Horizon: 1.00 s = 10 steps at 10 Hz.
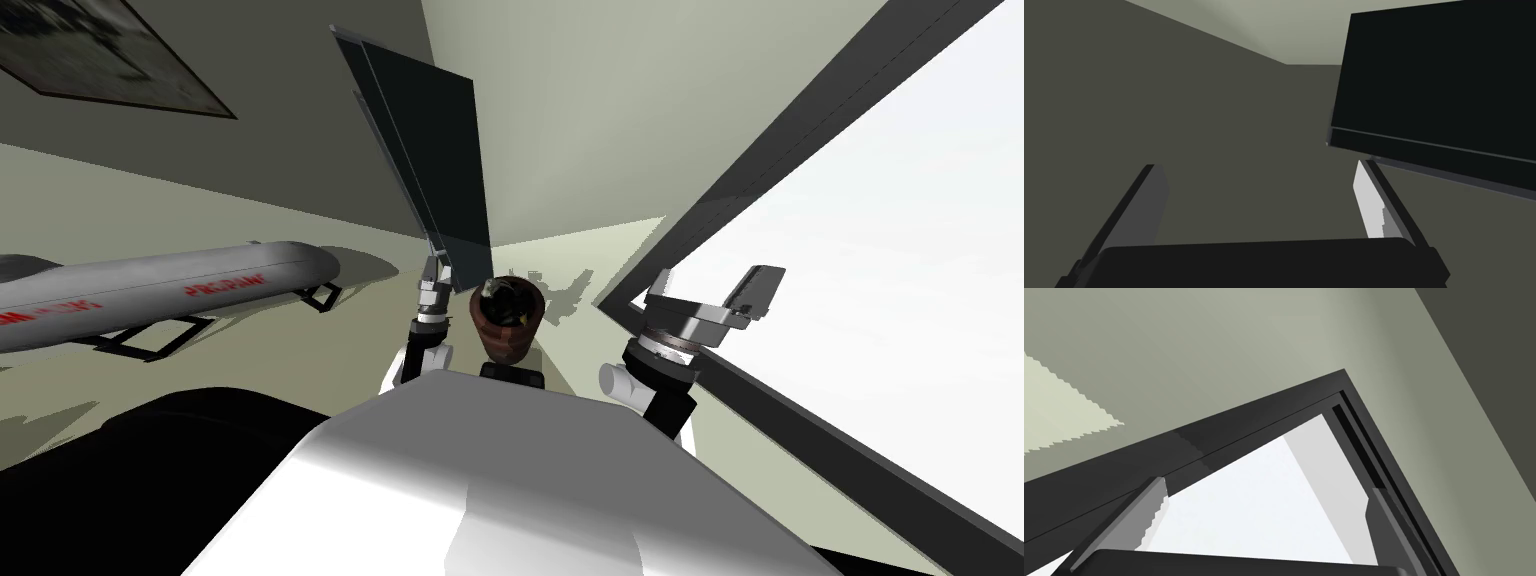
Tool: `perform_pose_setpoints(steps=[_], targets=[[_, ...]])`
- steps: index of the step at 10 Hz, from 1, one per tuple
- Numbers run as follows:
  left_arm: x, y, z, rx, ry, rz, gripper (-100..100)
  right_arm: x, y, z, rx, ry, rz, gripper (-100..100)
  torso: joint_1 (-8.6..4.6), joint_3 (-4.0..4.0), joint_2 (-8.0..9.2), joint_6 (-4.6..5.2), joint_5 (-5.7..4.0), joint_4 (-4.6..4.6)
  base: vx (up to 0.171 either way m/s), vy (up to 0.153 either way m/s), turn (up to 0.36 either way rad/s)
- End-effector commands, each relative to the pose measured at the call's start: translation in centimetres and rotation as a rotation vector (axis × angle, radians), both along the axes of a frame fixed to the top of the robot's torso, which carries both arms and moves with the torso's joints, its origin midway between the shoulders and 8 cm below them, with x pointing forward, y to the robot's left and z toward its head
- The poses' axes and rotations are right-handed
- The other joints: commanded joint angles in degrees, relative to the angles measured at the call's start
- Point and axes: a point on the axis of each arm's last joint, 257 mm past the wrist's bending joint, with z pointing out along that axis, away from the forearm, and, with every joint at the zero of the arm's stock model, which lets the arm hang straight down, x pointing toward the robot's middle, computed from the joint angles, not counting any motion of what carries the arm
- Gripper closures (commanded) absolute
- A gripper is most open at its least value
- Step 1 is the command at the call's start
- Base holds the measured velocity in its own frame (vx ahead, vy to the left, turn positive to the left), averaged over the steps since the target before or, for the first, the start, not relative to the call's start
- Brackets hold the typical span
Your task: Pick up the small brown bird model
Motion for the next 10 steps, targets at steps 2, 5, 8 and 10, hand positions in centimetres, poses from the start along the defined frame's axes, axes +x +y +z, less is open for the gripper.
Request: perform_pose_setpoints(steps=[2,5,8,10], targets=[[1.5,-0.3,-1.7,0.046,0.051,-0.006,-100,0.0,0.0,0.0,0.0,0.0,0.0,0,-0.01,0.02,0.04,0.0,0.0,0.0,-0.022,-0.013,0.017],[4.0,-0.3,-4.3,0.092,0.126,0.003,-100,0.0,0.0,0.0,0.0,0.0,0.0,0,-0.06,0.05,0.09,0.0,-0.01,0.02,-0.032,-0.024,0.012],[7.1,-0.2,-7.5,0.139,0.218,0.022,-100,0.0,0.0,0.0,0.0,0.0,0.0,0,-0.13,0.08,0.14,0.01,-0.03,0.03,-0.046,-0.041,0.013],[8.3,-0.1,-8.9,0.154,0.259,0.03,-100,0.0,0.0,0.0,0.0,0.0,0.0,0,-0.13,0.07,0.12,0.0,-0.03,0.03,-0.027,-0.03,0.007]])
